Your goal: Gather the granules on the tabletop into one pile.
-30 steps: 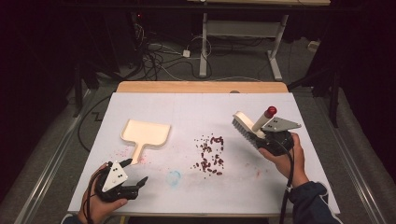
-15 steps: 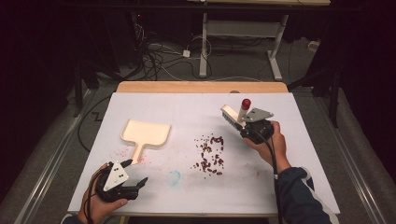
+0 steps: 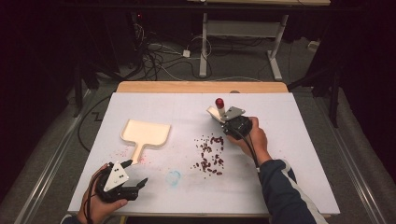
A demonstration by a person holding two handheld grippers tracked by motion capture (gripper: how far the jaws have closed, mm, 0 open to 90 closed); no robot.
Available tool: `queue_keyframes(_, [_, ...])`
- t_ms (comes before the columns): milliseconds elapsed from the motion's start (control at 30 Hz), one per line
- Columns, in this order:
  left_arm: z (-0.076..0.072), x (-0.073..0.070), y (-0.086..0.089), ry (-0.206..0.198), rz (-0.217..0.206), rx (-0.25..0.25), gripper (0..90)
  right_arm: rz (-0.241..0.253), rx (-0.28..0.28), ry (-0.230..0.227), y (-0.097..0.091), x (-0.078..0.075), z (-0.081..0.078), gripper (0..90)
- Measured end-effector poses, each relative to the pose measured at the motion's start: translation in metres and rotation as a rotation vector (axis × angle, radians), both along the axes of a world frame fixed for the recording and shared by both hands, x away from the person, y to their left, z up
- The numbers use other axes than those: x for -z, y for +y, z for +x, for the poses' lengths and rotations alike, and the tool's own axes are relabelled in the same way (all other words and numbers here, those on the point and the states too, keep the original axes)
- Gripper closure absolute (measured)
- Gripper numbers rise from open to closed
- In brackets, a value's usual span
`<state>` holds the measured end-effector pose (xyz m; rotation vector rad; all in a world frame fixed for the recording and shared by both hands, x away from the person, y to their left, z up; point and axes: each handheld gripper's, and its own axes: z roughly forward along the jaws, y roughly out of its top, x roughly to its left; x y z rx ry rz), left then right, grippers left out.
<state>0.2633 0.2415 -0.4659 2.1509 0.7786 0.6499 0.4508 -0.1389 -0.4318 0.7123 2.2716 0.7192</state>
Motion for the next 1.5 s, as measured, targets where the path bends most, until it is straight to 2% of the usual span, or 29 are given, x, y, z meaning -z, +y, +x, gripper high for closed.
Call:
queue_keyframes(100, [-0.001,-0.001,0.0,-0.003,-0.005,0.0,20.2,-0.012,-0.045,-0.002,0.014,0.007,-0.01,67.8])
queue_keyframes(133, [0.0,-0.001,0.0,-0.002,-0.005,-0.001,20.2,-0.012,-0.045,-0.002,0.014,0.007,-0.01,67.8])
queue_keyframes(167, [0.0,0.0,0.0,0.013,-0.007,-0.006,20.1,-0.017,-0.059,-0.005,0.017,0.008,-0.013,67.7])
queue_keyframes(200, [0.001,0.0,0.0,0.007,-0.001,-0.002,20.2,-0.021,-0.087,-0.017,0.021,0.01,-0.02,67.7])
queue_keyframes(267, [0.001,0.001,-0.001,0.005,0.006,-0.001,20.2,-0.018,-0.099,-0.013,0.022,0.01,-0.024,67.7])
queue_keyframes(300, [0.001,0.001,-0.002,0.005,0.007,0.0,20.1,0.005,-0.143,-0.013,0.023,0.011,-0.033,67.7])
queue_keyframes(367, [0.001,0.0,-0.002,0.006,0.008,0.0,20.1,0.007,-0.171,-0.014,0.024,0.012,-0.04,67.6])
queue_keyframes(400, [0.001,0.0,-0.002,0.005,0.009,0.0,20.1,0.007,-0.171,-0.014,0.024,0.012,-0.04,67.6])
queue_keyframes(467, [0.001,0.0,-0.002,0.006,0.01,0.0,20.1,-0.009,-0.205,-0.014,0.025,0.013,-0.049,67.6])
queue_keyframes(567, [0.001,0.0,-0.003,0.008,0.014,0.001,20.2,-0.005,-0.245,-0.01,0.026,0.013,-0.061,67.6])
queue_keyframes(733, [0.0,0.0,-0.004,0.008,0.02,0.003,20.1,-0.008,-0.314,0.019,0.027,0.01,-0.08,67.6])
queue_keyframes(800, [0.0,0.0,-0.004,0.008,0.019,0.003,20.1,-0.018,-0.331,0.034,0.027,0.008,-0.089,67.6])
queue_keyframes(933, [0.0,0.0,-0.004,0.009,0.022,-0.002,20.2,-0.012,-0.344,0.035,0.024,0.005,-0.094,67.7])
queue_keyframes(967, [0.0,0.0,-0.004,0.008,0.026,-0.006,20.1,-0.025,-0.348,0.03,0.022,0.003,-0.094,67.7])
queue_keyframes(1000, [-0.001,0.0,-0.004,0.007,0.025,-0.008,20.1,-0.016,-0.34,0.021,0.021,0.001,-0.095,67.8])
queue_keyframes(1033, [-0.001,0.0,-0.003,0.008,0.023,-0.009,20.2,-0.033,-0.335,-0.003,0.019,-0.002,-0.094,67.8])
queue_keyframes(1100, [-0.001,-0.001,-0.003,0.004,0.021,-0.012,20.2,0.051,-0.297,-0.002,0.012,-0.011,-0.093,67.8])
queue_keyframes(1133, [-0.001,-0.001,-0.002,0.003,0.02,-0.013,20.2,0.051,-0.297,-0.002,0.012,-0.011,-0.093,67.8])
queue_keyframes(1200, [-0.001,-0.001,-0.002,0.003,0.02,-0.014,20.2,0.085,-0.286,-0.025,0.006,-0.023,-0.095,67.8])
queue_keyframes(1300, [-0.001,-0.001,-0.003,0.004,0.024,-0.014,20.2,0.11,-0.278,-0.029,0.001,-0.03,-0.098,67.8])
queue_keyframes(1367, [-0.001,-0.001,-0.003,0.003,0.022,-0.014,20.1,0.156,-0.274,-0.006,-0.002,-0.036,-0.102,67.8])
queue_keyframes(1400, [-0.001,-0.001,-0.003,0.002,0.021,-0.014,20.2,0.201,-0.28,0.019,-0.003,-0.04,-0.107,67.8])
queue_keyframes(1433, [-0.001,-0.001,-0.003,0.002,0.021,-0.015,20.2,0.201,-0.28,0.019,-0.003,-0.04,-0.107,67.8])
queue_keyframes(1467, [-0.001,-0.002,-0.002,0.002,0.021,-0.014,20.2,0.252,-0.288,0.062,-0.001,-0.042,-0.112,67.8])
queue_keyframes(1500, [-0.001,-0.002,-0.002,0.002,0.021,-0.015,20.2,0.252,-0.288,0.062,-0.001,-0.042,-0.112,67.8])
